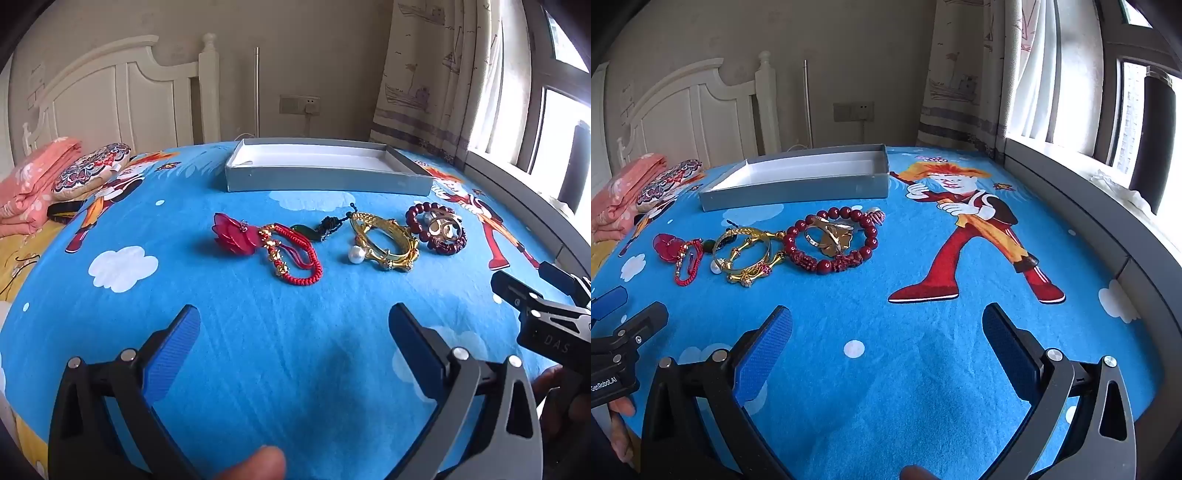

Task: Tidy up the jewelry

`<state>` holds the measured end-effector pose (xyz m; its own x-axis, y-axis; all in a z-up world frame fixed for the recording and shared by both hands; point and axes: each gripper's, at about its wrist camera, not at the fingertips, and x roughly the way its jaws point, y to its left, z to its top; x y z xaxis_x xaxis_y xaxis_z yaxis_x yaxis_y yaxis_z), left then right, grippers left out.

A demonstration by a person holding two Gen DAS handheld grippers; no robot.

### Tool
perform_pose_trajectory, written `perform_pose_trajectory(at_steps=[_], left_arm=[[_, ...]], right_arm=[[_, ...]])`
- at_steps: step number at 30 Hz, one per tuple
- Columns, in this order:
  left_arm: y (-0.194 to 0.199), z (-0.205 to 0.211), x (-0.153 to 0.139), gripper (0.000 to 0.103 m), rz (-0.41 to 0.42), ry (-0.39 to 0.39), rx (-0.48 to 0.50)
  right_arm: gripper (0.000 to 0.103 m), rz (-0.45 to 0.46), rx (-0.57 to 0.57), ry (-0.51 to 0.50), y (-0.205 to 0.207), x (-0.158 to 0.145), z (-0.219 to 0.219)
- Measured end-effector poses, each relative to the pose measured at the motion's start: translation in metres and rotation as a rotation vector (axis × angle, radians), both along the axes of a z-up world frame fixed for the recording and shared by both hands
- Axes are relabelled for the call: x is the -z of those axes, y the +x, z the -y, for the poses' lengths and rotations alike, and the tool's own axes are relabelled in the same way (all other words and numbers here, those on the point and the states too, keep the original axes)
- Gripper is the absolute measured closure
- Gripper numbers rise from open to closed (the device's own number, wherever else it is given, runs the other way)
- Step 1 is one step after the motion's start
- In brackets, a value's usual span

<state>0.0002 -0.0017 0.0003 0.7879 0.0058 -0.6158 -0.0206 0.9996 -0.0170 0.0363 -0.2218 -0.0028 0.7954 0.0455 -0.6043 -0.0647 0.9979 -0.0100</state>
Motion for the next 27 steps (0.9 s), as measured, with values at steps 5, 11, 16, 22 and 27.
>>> perform_pose_trajectory(at_steps=[5, 11, 16, 22, 27], left_arm=[[-0.0010, -0.0009, -0.0025, 0.004, 0.007, -0.006, -0.014], [-0.0014, -0.0035, -0.0027, 0.004, 0.004, -0.021, -0.014], [-0.0037, -0.0056, -0.0050, 0.004, 0.003, -0.019, -0.014], [-0.0011, -0.0020, -0.0020, 0.004, 0.003, -0.018, -0.016], [-0.0017, -0.0023, -0.0029, 0.004, 0.002, -0.017, -0.017]], right_arm=[[0.007, 0.000, 0.002, 0.007, -0.0002, 0.0007, 0.0047], [0.007, 0.000, 0.003, 0.008, -0.0010, 0.0006, 0.0027], [0.007, -0.003, 0.001, 0.011, 0.0009, 0.0006, 0.0051], [0.007, -0.003, 0.000, 0.012, -0.0006, 0.0005, 0.0033], [0.007, -0.003, 0.001, 0.013, -0.0011, 0.0005, 0.0028]])
